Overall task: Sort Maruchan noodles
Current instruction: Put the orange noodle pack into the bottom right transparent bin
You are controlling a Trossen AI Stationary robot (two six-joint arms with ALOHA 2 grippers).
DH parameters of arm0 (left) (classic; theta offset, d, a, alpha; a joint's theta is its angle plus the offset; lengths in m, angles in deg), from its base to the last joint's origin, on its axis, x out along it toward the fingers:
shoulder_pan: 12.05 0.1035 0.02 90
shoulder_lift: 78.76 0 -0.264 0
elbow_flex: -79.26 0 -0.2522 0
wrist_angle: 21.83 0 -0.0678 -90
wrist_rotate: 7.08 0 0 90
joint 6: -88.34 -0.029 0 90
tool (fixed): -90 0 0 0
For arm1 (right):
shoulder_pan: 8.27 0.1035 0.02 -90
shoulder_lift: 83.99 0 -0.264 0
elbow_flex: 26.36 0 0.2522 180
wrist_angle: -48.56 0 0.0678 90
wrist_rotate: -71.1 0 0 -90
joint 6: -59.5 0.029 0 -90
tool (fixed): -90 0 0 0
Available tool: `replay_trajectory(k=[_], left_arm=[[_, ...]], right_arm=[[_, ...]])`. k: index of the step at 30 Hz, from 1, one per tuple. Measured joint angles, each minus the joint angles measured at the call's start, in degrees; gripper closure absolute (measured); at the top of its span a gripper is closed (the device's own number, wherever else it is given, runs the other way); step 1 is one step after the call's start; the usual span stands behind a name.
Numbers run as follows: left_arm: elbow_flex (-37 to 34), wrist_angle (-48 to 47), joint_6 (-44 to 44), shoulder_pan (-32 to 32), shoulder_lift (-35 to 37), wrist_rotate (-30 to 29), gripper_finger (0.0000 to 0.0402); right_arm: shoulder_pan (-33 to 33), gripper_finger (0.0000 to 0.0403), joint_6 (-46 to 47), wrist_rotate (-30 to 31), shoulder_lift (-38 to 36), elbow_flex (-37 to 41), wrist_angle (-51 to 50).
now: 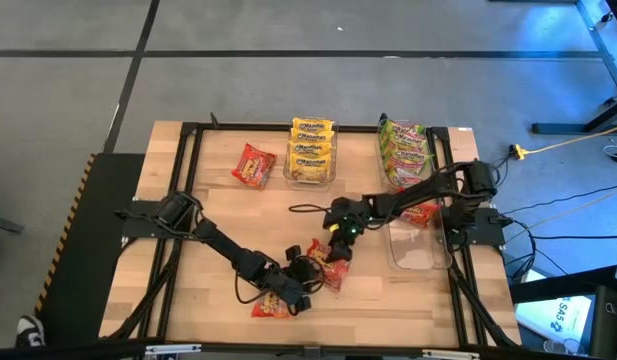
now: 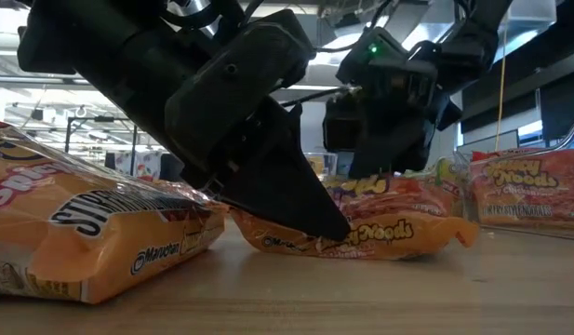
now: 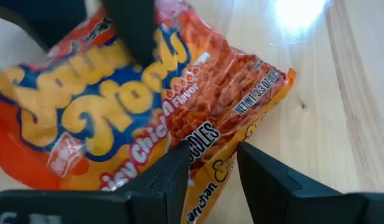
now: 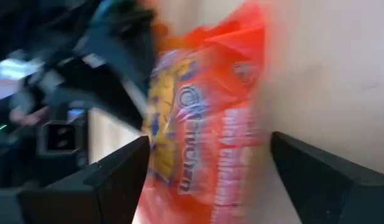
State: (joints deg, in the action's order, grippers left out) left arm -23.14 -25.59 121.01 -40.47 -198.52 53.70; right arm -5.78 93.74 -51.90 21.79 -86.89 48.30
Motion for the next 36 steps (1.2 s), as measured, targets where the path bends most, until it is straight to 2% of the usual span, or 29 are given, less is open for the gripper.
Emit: replay_trajectory(k=[6, 12, 19, 22, 28, 33, 36], left_arm=[[-0.02, -0.02, -0.29, 0.02, -0.07, -0.2, 0.0268], [-0.07, 0.61, -1.8, 0.02, -0.09, -0.62, 0.0268], [-0.11, 0.96, -2.84, -0.02, -0.13, -1.13, 0.0268], [-0.11, 1.01, -3.3, -0.02, -0.13, -1.52, 0.0268], [-0.13, 0.98, -4.41, -0.15, -0.01, -2.61, 0.0268], [-0.27, -0.93, -5.72, -0.5, 2.43, 0.41, 0.0268], [-0.33, -3.54, -6.15, -1.6, 3.76, 0.0, 0.0268]], right_arm=[[0.53, 0.0077, 0.47, -2.72, 0.43, -0.23, 1.41], [1.8, 0.0077, 3.05, -2.37, 3.18, -0.28, 6.61], [2.03, 0.0086, 3.01, -0.63, 3.48, -0.4, 7.02], [2.06, 0.0113, 2.81, -0.26, 3.52, -0.46, 7.04], [2.05, 0.0195, 2.01, -0.02, 3.56, -0.47, 7.05], [2.05, 0.0257, 1.26, 0.71, 3.61, -0.47, 7.23], [2.05, 0.0284, -0.08, 0.44, 3.58, -0.47, 7.1]])
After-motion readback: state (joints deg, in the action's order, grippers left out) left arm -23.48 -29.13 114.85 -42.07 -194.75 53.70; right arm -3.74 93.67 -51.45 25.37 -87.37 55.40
